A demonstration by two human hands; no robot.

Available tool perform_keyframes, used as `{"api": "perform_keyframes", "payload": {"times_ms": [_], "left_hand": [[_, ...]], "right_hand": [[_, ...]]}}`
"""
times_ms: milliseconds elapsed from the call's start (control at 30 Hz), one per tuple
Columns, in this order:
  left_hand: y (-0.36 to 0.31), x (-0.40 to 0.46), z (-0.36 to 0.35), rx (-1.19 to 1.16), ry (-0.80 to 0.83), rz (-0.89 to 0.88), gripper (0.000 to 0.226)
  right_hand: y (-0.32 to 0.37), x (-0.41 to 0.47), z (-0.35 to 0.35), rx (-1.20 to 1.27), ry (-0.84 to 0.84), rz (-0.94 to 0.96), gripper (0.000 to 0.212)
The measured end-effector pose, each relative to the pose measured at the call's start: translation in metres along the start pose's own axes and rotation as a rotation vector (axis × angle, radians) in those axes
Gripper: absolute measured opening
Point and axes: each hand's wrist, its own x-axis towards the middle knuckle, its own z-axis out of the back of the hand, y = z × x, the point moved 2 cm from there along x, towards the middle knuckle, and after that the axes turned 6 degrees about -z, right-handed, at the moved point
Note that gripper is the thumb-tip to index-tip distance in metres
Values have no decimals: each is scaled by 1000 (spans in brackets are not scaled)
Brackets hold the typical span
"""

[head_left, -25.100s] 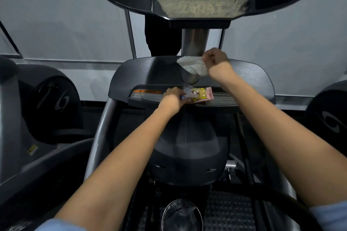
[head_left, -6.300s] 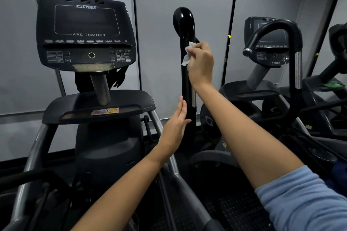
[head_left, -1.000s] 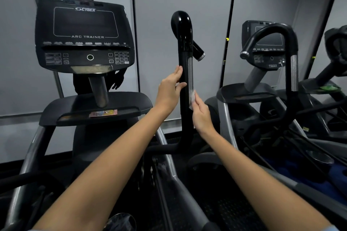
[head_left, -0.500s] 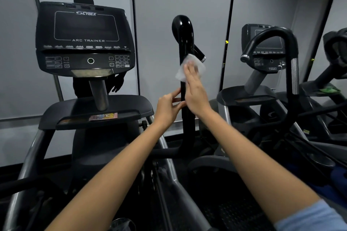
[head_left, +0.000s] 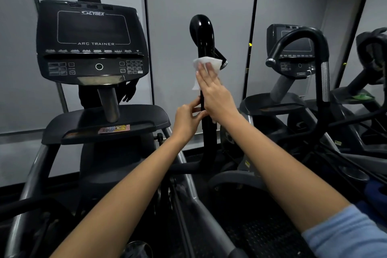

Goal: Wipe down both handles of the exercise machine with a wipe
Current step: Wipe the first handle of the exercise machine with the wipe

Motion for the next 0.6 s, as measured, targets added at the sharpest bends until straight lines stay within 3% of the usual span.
{"api": "perform_keyframes", "payload": {"times_ms": [133,267,367,500,600], "left_hand": [[-3,-1,1,13,-4,-10,36],[-2,-1,1,-6,24,2,51],[1,-4,2,-28,55,35,53],[7,2,12,-32,60,95,67],[0,21,19,-16,57,61,68]], "right_hand": [[-2,-25,-11,6,-25,34,69],[-1,3,10,21,-13,-5,64],[1,-5,10,116,-181,-8,60],[-16,-12,16,494,-354,-245,37],[-21,23,52,554,-559,-268,27]]}}
